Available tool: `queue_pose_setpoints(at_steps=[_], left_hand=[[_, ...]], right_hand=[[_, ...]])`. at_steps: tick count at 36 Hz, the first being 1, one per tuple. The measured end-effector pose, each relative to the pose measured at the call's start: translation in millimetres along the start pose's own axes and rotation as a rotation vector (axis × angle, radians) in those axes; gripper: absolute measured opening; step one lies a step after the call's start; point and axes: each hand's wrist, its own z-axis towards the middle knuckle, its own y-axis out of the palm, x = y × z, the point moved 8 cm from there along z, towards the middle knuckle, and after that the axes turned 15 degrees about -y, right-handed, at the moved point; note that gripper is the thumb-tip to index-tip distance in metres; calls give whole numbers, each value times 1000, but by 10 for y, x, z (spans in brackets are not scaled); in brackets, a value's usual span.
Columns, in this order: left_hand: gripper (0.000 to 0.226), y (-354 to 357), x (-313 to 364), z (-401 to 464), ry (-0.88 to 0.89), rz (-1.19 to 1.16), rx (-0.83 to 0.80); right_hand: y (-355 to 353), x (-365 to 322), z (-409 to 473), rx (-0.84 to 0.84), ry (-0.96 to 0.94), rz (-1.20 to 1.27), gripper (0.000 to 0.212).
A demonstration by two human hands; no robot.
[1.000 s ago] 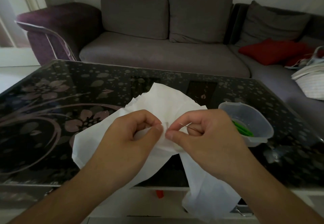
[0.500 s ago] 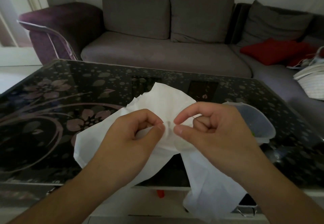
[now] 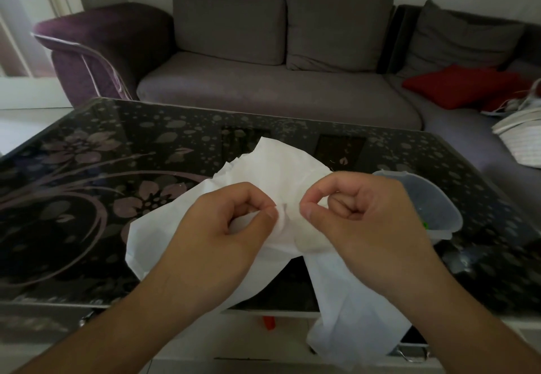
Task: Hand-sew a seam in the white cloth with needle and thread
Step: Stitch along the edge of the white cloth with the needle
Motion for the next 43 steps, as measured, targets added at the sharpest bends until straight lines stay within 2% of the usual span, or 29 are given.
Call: queue_pose_setpoints(at_steps=[4,12,16,21,26,30,37,43], left_hand=[[13,-13,-17,11,-13,-19,-2],[13,-21,-35,27,-26,-48,-5],[13,-31,-39,21,-22,-43,4],[14,-27,-38,21,-8,-37,2],[13,-19,-29,19,-10,-13,4],[13,-16,-39,15,-14,-4,1],[15,18,7,-13,-3,-14,-13],[13,10,-12,-1,-3,4,-5]], right_hand=[[-167,94,-4,154,103,75,10],[-428,289,-79,452,318,111,10],[-475,378,-99,516,376,96,8],[-341,328,-64,359,331,163,32],[-54,91,-13,95,139,219,20],[100,-2,-5,-19,26,155,14],[142,-26,1,-21,-60,15,12],[88,-24,-10,15,-38,68,13]])
